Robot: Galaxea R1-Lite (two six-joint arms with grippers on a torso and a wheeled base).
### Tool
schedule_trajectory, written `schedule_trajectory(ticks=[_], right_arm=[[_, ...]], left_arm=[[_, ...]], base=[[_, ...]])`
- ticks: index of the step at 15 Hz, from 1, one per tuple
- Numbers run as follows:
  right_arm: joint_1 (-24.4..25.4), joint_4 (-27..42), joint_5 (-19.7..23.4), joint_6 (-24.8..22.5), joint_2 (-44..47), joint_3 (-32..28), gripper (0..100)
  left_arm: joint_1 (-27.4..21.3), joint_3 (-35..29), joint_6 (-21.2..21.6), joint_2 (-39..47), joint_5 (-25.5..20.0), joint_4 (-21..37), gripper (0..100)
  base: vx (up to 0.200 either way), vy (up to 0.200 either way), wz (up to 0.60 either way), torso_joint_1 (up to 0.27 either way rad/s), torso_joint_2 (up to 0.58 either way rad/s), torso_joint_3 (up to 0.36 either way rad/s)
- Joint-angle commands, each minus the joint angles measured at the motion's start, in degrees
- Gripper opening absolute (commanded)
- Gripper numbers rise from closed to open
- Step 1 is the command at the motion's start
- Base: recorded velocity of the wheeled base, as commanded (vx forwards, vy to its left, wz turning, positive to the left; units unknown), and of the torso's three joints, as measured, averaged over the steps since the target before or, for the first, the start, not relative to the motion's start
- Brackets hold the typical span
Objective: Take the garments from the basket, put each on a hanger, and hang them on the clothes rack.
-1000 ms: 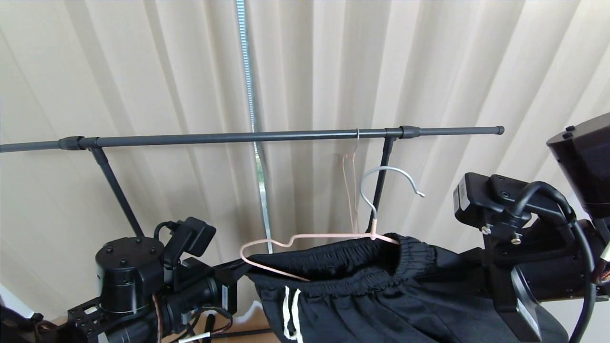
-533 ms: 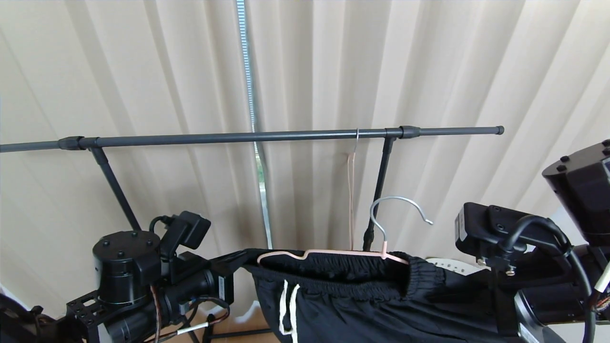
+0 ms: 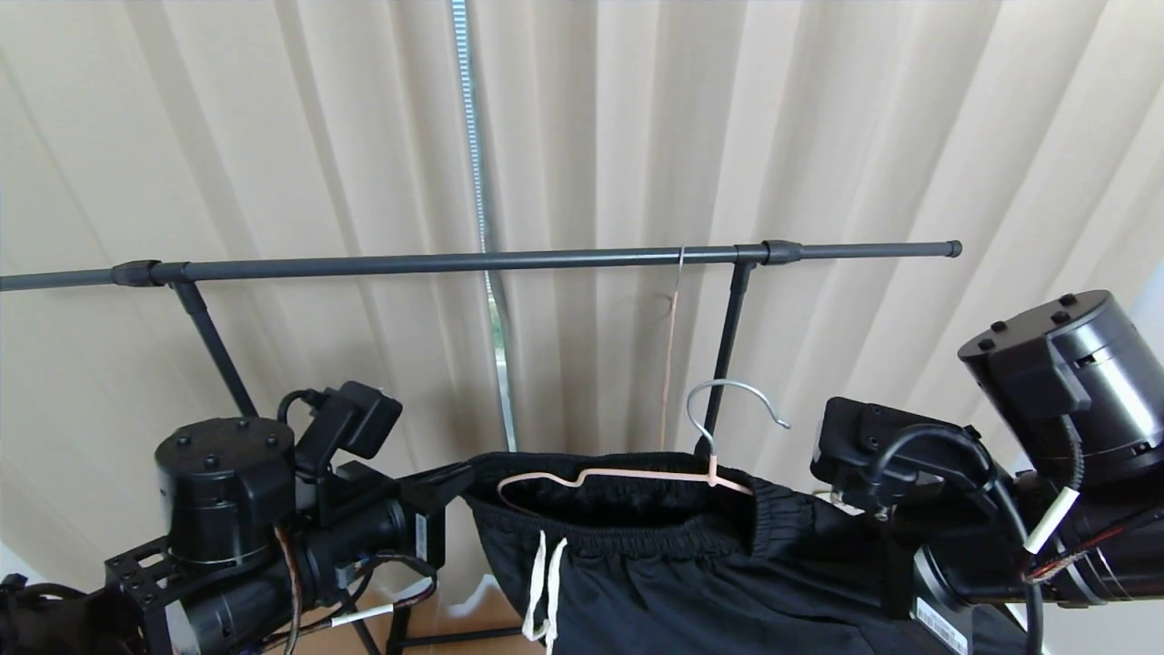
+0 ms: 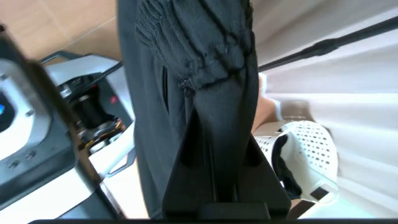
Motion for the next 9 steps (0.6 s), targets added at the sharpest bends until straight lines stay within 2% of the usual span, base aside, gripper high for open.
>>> schedule_trajectory(ticks=[1,2,3,4,5,7,8,9], right_arm=[[0.04,-1.15,-0.36,0.21,1.73,0.82,0],[0.04,-2.82,-0.97,2.14,2.7,1.44,0],[0.04,-3.96,-3.52,3.72,2.96,2.23,0],[0.04,-5.72,-4.4,4.43,3.14,2.93,0],[0.04,-9.85,-5.1,5.04,2.96,5.22,0],[0.13,-14.77,-5.63,5.57,3.49,7.24,0],[0.65,-18.03,-8.71,6.8,5.16,8.56,0],[1.27,-19.17,-9.85,7.59,5.51,8.73,0]], left_arm=[[-0.37,-5.39,3.68,-4.08,0.12,6.46,0],[-1.34,-10.75,5.0,-6.54,0.21,16.13,0],[-3.19,-14.35,5.17,-8.56,0.91,22.72,0],[-3.89,-16.11,5.44,-8.91,1.53,25.71,0],[-5.73,-20.07,5.61,-9.18,3.11,31.42,0],[-9.43,-23.93,6.05,-9.27,7.07,40.13,0],[-11.18,-24.29,6.05,-9.27,8.21,41.97,0],[-12.5,-24.37,6.05,-9.35,8.73,42.76,0]], base=[[0.0,0.0,0.0,0.0,0.0,0.0],[0.0,0.0,0.0,0.0,0.0,0.0],[0.0,0.0,0.0,0.0,0.0,0.0],[0.0,0.0,0.0,0.0,0.0,0.0],[0.0,0.0,0.0,0.0,0.0,0.0],[0.0,0.0,0.0,0.0,0.0,0.0],[0.0,0.0,0.0,0.0,0.0,0.0],[0.0,0.0,0.0,0.0,0.0,0.0]])
